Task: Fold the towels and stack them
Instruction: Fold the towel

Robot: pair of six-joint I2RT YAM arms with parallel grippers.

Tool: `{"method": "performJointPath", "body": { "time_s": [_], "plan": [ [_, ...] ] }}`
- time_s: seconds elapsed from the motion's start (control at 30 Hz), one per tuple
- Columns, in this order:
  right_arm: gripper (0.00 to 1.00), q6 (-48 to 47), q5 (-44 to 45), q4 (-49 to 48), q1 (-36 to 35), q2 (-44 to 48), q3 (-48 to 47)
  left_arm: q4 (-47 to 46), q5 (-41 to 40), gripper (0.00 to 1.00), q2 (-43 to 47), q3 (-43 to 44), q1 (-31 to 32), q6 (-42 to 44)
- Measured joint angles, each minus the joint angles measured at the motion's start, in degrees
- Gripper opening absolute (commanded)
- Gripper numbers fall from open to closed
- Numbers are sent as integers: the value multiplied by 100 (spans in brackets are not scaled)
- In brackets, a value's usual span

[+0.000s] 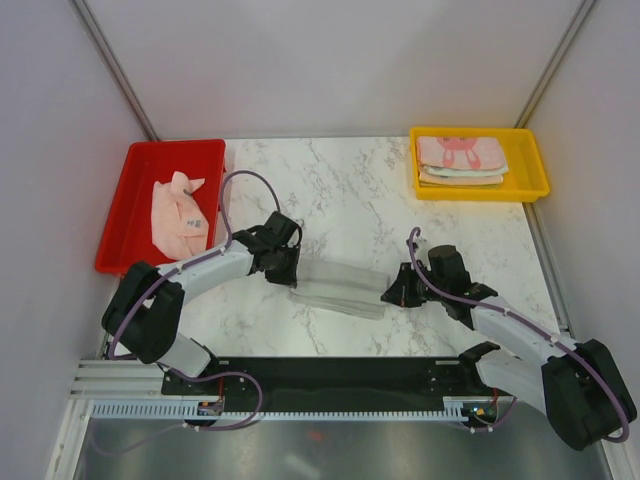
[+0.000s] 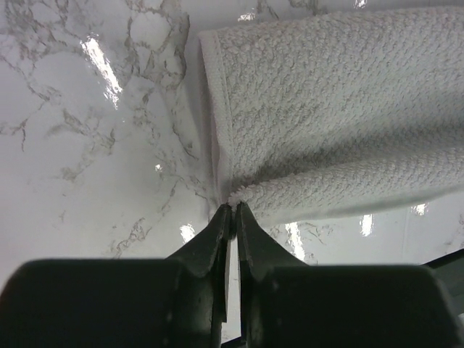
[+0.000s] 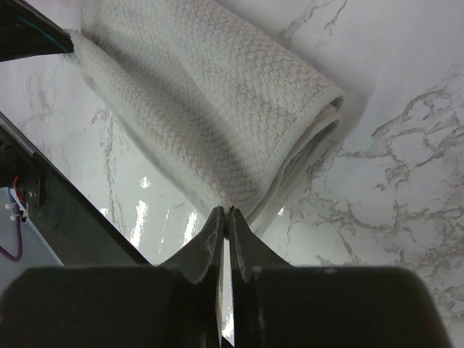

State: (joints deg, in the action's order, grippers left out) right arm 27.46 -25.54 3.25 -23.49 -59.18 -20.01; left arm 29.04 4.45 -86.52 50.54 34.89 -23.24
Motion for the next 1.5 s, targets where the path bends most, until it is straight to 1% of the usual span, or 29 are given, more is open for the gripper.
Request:
{"method": "performJointPath", "body": {
  "time_s": [0.03,0.07,0.1,0.13,0.17,0.27,0.4,0.5,0.6,0.73,0.83,0.93,1.03,1.13,1.23,1.37,1.43,1.5],
  "plan": [
    [14,13,-24,7,-11,9,0,0,-17,14,0,0,0,-22],
    [18,26,-39,7,-17,24,0,0,-39,19,0,0,0,-37],
    [29,44,-57,15,-20,37,2,2,-61,22,2,0,0,-50],
    [34,48,-76,42,-20,55,0,17,-107,26,9,0,0,-70],
    [41,44,-92,81,-20,72,-2,52,-140,32,26,0,0,-83],
    [43,0,-136,358,-20,181,-63,249,-315,35,173,9,0,-140],
    [39,76,-160,732,-20,483,-267,625,-581,38,468,267,0,-179],
    [36,212,-155,846,-20,533,-494,643,-570,38,640,531,0,-238],
    [34,332,-170,782,-20,452,-680,509,-343,38,748,605,0,-319],
    [33,588,-306,330,-39,-15,-752,28,181,37,739,433,13,-514],
    [33,866,-348,-267,-114,-247,-461,-269,282,36,651,98,31,-654],
    [34,1139,-321,-761,-186,-247,114,-417,205,36,363,-232,33,-767],
    [34,1276,-149,-872,-212,-234,621,-426,81,36,59,-476,33,-905],
    [36,1287,59,-800,-212,-114,730,-487,31,36,-35,-498,33,-1071],
    [36,1283,267,-544,-212,184,542,-494,11,38,-17,-498,33,-1165],
    [36,1285,533,-192,-212,570,-33,-345,-55,39,90,-387,33,-1187],
    [36,1290,636,-225,-214,562,-269,-234,-101,40,168,-205,33,-1187],
    [36,1292,706,-398,-214,352,-400,-210,-98,40,286,-39,33,-1187]
  ]
}}
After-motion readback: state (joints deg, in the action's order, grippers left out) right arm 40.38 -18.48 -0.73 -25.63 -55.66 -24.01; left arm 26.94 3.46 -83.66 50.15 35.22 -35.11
